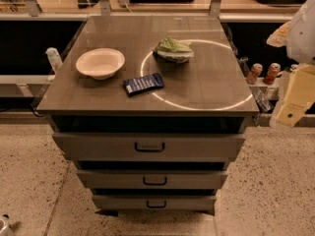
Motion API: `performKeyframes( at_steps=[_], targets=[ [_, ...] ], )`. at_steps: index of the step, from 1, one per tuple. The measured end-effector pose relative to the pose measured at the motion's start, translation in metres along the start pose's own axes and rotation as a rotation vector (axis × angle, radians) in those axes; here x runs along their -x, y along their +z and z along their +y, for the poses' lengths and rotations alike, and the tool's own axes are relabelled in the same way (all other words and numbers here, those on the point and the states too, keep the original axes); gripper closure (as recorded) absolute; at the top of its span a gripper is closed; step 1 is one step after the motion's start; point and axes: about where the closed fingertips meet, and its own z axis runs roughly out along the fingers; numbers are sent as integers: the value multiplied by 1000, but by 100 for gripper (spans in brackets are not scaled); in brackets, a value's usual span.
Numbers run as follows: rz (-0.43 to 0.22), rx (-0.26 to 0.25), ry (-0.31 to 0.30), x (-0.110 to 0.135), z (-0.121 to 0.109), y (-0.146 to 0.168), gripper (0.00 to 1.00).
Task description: Open bottom drawer
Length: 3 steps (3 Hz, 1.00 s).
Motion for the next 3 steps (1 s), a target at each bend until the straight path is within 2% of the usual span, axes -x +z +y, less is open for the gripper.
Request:
performKeyframes(
  at_steps=[1, 2, 3],
  targets=[
    [-13, -10, 2, 1, 0, -1, 0],
    [-99, 12, -16, 4, 22, 22, 0],
    [-259, 37, -59, 30, 71, 62, 0]
  ],
)
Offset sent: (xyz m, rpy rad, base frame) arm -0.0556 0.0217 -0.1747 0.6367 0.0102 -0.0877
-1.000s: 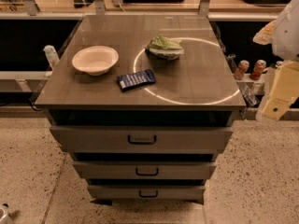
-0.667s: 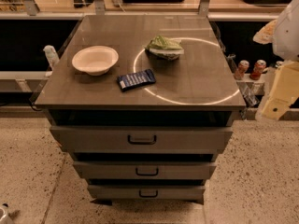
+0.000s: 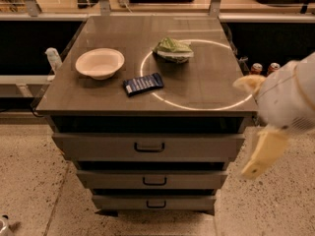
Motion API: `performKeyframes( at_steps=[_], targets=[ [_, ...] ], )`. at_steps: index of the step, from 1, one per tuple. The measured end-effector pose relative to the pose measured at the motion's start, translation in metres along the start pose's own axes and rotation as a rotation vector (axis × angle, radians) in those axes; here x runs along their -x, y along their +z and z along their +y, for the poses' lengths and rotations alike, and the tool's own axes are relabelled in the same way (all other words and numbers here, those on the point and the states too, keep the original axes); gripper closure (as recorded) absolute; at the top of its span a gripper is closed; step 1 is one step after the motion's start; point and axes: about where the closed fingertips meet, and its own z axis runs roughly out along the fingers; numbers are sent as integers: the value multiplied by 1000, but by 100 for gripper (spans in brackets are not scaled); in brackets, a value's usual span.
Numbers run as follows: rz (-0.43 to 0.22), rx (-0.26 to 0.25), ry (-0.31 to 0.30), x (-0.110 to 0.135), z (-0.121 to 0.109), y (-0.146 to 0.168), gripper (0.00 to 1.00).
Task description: Open bottom drawer
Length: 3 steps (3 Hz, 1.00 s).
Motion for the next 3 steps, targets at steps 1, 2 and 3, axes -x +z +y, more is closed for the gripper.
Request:
performKeyframes(
  at_steps=[1, 2, 3],
  targets=[
    [-189, 59, -5, 7, 43, 75, 0],
    [-265, 61, 5, 12, 64, 100, 0],
    [-264, 61, 5, 12, 64, 100, 0]
  ],
)
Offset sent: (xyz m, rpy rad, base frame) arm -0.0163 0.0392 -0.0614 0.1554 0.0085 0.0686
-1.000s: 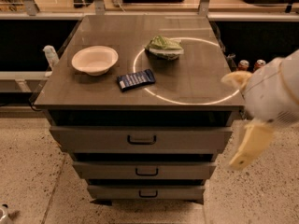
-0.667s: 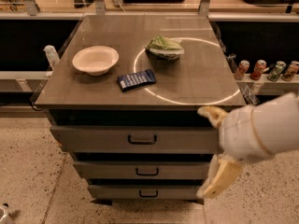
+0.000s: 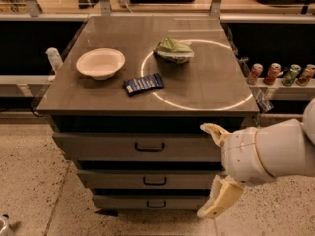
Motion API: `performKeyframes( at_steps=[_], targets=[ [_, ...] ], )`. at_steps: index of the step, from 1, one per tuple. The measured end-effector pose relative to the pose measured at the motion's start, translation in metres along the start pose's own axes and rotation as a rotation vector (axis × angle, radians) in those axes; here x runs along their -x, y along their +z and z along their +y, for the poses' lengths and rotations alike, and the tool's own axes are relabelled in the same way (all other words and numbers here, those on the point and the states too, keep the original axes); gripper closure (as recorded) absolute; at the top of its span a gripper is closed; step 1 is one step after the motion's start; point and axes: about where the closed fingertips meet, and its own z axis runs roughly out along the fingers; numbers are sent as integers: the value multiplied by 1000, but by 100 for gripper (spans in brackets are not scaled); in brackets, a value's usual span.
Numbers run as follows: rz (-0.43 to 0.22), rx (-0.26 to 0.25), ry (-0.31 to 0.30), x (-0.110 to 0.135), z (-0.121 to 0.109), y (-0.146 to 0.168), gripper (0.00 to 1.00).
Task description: Open bottom drawer
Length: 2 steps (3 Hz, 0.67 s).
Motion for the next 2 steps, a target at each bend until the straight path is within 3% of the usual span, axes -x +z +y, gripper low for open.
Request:
performKeyframes(
  at_steps=[1, 2],
  targets=[
    [-24, 17, 101, -30, 16, 20, 0],
    [-92, 53, 215, -82, 43, 72, 0]
  ],
)
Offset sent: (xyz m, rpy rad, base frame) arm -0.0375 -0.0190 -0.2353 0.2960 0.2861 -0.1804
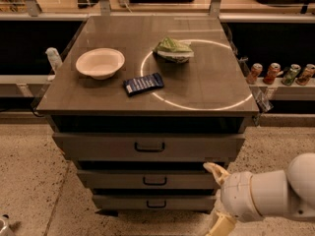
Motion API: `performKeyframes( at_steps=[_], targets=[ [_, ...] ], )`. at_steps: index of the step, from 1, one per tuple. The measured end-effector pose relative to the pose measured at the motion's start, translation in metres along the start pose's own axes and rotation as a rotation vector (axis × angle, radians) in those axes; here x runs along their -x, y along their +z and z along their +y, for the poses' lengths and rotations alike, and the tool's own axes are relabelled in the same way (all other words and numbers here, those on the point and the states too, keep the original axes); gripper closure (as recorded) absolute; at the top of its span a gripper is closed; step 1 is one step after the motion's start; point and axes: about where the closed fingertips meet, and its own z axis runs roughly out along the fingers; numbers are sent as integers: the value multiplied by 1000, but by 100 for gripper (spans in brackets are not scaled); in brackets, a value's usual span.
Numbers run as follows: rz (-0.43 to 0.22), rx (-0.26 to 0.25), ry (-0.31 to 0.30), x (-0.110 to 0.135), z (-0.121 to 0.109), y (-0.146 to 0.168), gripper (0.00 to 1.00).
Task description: Open bottom drawer
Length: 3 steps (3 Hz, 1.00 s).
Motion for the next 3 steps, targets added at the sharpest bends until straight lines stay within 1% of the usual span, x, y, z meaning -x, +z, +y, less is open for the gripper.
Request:
performKeyframes(
  at_steps=[1, 2, 3],
  targets=[
    [-52, 35, 34, -49, -11, 48, 0],
    [-91, 72, 60, -83, -19, 95, 0],
    [-106, 92, 80, -89, -14, 104, 0]
  ],
)
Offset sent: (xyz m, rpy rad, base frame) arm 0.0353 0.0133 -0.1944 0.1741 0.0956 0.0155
